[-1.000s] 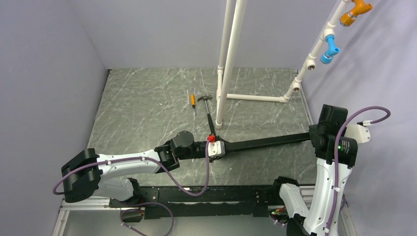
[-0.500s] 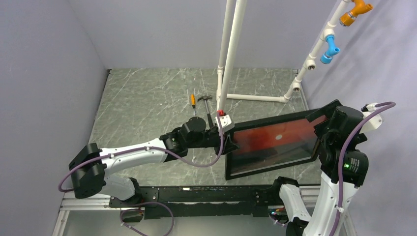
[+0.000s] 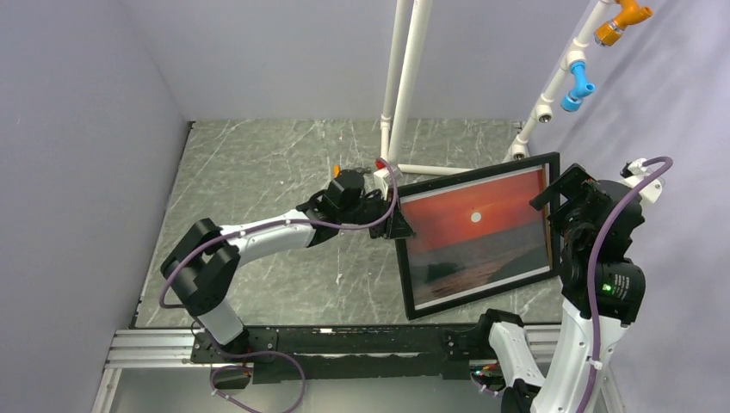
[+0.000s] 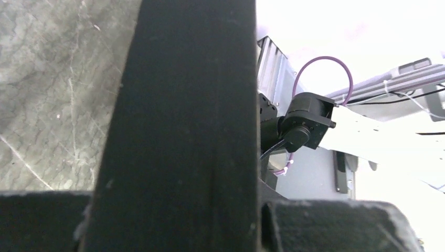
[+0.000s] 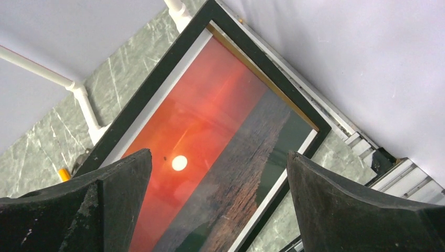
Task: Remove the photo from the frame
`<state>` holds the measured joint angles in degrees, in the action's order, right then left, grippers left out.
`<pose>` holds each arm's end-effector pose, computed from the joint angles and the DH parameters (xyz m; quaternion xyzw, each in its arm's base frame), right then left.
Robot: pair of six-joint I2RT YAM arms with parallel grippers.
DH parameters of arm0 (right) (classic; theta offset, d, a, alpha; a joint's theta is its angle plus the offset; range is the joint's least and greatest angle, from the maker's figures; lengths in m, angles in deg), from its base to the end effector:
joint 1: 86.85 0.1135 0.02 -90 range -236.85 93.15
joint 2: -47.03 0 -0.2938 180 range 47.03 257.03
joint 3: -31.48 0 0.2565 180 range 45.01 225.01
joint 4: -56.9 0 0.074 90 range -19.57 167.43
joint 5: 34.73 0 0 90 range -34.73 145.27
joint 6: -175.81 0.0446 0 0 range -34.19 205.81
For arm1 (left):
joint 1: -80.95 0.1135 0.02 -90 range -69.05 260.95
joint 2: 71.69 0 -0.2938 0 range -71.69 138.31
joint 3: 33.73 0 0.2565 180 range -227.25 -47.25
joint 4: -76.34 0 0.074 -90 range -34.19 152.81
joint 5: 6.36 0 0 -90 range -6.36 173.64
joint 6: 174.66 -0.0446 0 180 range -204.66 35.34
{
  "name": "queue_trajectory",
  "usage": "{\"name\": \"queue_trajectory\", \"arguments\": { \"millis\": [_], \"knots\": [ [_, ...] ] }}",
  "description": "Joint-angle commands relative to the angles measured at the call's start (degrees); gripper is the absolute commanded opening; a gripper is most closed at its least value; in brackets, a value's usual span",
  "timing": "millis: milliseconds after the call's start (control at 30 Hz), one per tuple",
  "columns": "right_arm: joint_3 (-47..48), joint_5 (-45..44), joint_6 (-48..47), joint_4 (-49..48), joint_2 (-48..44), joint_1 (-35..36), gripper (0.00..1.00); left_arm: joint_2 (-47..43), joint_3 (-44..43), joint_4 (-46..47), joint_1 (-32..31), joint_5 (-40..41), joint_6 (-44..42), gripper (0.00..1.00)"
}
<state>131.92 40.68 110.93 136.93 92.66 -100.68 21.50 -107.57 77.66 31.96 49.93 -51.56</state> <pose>0.0637 -0.0273 0.4832 0.3434 0.7670 -0.0544 0.5393 0.2333 -0.3060 0.2875 0.2758 0.7434 -0.5462 0.2700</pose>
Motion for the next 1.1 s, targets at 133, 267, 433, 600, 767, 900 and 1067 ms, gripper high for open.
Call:
{"name": "queue_trajectory", "arguments": {
  "millis": [133,267,433,600,767,900,1067],
  "knots": [
    [-3.65,-0.37,-2.05,-4.25,-1.20,0.07,1.00,5.99,-0.86,-1.67,2.24,-16.30,5.07,0.00],
    [-4.91,-0.02,-1.30,-4.87,-1.11,0.11,1.00,9.81,-1.15,-1.24,3.57,-20.60,6.51,0.00],
    [-5.94,0.05,-0.96,-5.31,-1.10,0.18,0.99,14.51,-5.04,-7.09,3.91,-21.15,4.12,0.00],
    [-7.12,-0.17,-1.22,-5.91,-1.46,0.11,0.99,13.89,-4.30,-8.72,3.91,-17.09,2.23,0.00],
    [-10.44,2.10,-0.17,-7.18,-1.50,0.12,0.99,14.71,-7.53,-16.69,3.91,-11.43,0.16,0.00],
    [-11.61,2.76,0.04,-7.90,-1.96,0.11,0.99,14.17,-6.67,-15.30,3.93,-8.34,1.62,0.16],
    [-12.86,2.24,-0.69,-7.64,-2.57,0.16,0.99,6.64,-2.45,-15.29,3.79,0.70,0.26,0.99]
  ]
}}
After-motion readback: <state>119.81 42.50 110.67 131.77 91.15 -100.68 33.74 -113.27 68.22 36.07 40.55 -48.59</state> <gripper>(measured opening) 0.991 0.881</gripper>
